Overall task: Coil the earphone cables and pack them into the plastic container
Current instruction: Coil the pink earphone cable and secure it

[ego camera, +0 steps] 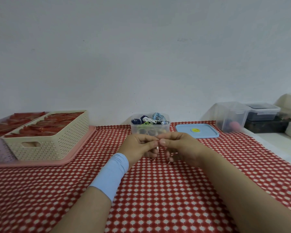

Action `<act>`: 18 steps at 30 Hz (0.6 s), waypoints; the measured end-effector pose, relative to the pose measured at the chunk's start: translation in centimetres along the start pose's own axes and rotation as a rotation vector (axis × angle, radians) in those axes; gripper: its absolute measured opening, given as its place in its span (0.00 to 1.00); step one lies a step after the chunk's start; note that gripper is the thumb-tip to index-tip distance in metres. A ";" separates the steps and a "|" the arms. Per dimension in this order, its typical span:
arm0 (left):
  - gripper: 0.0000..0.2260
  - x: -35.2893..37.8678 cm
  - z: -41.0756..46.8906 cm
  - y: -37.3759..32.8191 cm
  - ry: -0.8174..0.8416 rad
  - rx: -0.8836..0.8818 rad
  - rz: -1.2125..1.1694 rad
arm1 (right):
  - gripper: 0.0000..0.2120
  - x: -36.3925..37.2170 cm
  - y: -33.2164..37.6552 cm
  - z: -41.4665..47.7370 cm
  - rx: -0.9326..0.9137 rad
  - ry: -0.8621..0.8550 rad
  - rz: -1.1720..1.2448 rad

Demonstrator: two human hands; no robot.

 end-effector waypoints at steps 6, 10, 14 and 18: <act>0.05 0.2 0.0 -0.6 0.023 0.017 -0.049 | 0.11 0.0 -0.3 0.3 0.054 0.013 0.063; 0.05 0.2 0.0 -0.4 0.030 0.004 -0.083 | 0.14 0.2 -0.7 0.4 0.085 0.035 0.059; 0.05 0.0 0.2 -0.5 0.024 0.022 -0.013 | 0.11 -0.2 -0.5 0.5 0.061 -0.006 0.028; 0.05 -0.5 0.3 -0.7 -0.032 0.047 0.071 | 0.09 -0.8 0.0 0.6 0.006 -0.121 -0.115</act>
Point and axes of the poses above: each hand's wrist, its own z-axis towards the middle knuckle, its own x-axis out of the palm, y = z × x, the point moved 8 cm from there along z, towards the middle knuckle
